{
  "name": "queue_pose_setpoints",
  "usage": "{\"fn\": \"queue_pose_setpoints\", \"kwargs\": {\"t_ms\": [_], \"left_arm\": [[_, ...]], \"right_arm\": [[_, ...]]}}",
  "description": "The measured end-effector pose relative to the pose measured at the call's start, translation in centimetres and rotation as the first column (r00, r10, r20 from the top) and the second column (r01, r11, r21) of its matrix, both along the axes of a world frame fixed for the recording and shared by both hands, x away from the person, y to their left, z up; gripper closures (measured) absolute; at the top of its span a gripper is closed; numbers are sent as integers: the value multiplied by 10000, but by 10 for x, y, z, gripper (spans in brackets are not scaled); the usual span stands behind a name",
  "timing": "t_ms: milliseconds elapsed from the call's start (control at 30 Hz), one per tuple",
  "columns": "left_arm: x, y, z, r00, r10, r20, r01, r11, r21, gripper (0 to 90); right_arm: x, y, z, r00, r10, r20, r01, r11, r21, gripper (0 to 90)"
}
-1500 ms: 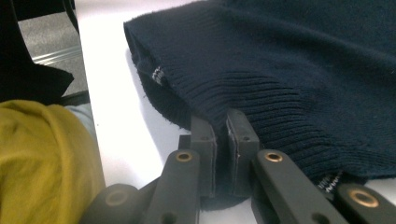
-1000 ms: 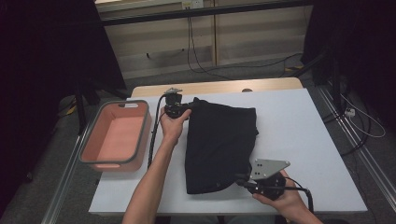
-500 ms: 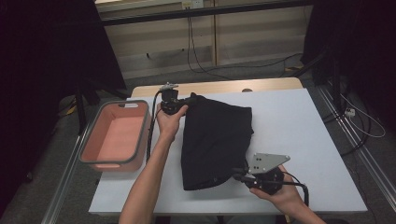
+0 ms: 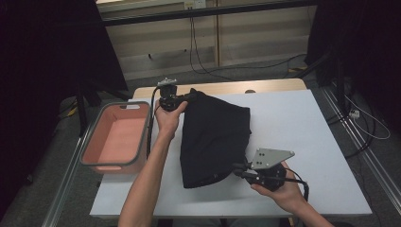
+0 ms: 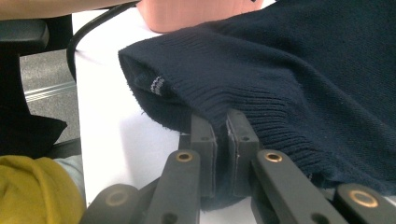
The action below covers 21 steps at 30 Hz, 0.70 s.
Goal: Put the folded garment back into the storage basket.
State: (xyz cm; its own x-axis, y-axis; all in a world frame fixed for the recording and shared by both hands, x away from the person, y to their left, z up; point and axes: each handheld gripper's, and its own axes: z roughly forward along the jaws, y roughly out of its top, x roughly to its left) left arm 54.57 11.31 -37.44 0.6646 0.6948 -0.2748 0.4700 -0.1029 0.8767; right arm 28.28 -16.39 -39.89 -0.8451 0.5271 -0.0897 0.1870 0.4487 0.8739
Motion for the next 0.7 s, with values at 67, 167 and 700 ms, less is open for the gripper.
{"fn": "queue_pose_setpoints", "kwargs": {"t_ms": [67,167,700], "left_arm": [[0,1,1,10000,-3,-4,3,10000,-9,805],[1,3,2,10000,3,-53,-3,9999,-147,806],[2,12,21,9997,222,137,-223,9997,34,808]], "right_arm": [[1,1,2,10000,2,43,-3,10000,26,839],[2,4,4,10000,30,83,-31,10000,59,840],[9,14,15,9995,248,185,-253,9993,277,840]]}}
